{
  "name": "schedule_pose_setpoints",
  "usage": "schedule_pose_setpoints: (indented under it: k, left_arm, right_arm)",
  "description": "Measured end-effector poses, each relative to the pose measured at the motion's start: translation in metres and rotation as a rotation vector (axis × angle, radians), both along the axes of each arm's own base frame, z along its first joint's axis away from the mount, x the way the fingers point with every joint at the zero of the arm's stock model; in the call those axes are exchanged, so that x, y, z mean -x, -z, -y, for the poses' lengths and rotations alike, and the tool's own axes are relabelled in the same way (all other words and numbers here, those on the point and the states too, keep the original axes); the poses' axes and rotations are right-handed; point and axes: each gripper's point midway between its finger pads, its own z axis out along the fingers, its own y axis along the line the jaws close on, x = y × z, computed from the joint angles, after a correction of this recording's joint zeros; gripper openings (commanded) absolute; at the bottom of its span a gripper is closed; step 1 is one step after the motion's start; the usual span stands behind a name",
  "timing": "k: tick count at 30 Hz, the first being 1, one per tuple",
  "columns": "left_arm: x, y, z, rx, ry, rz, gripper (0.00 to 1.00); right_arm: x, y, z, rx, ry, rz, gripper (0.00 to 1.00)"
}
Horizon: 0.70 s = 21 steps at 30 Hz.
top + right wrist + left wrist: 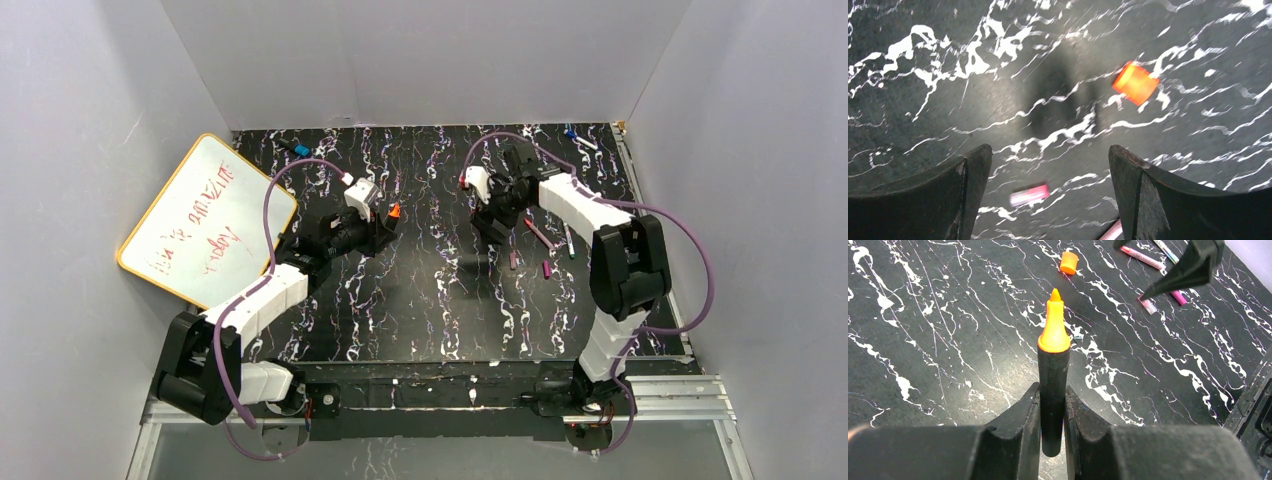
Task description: Insert the pens into the pen caps
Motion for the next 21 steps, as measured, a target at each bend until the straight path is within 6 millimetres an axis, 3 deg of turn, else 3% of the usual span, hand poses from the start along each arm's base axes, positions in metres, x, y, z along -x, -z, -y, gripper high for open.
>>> schedule_pose_setpoints:
  k: [4,14,21]
  left_arm:
    - [0.0,0.001,0.001,0.0,0.004,-0.005,0.0]
    - [0.0,0.003,0.001,-0.001,0.006,-0.008,0.0]
    - [0.0,0.004,0.001,-0.004,0.005,-0.01,0.0]
  right_arm:
    - [-0.021,-0.008,-0.01,-0.059,-0.078,0.017,0.89]
    - [-0.026,0.026,-0.018,-0.069,-0.151,-0.019,0.75]
    - [-0.065,0.028,-0.017,-0.03,-0.109,0.124,0.66]
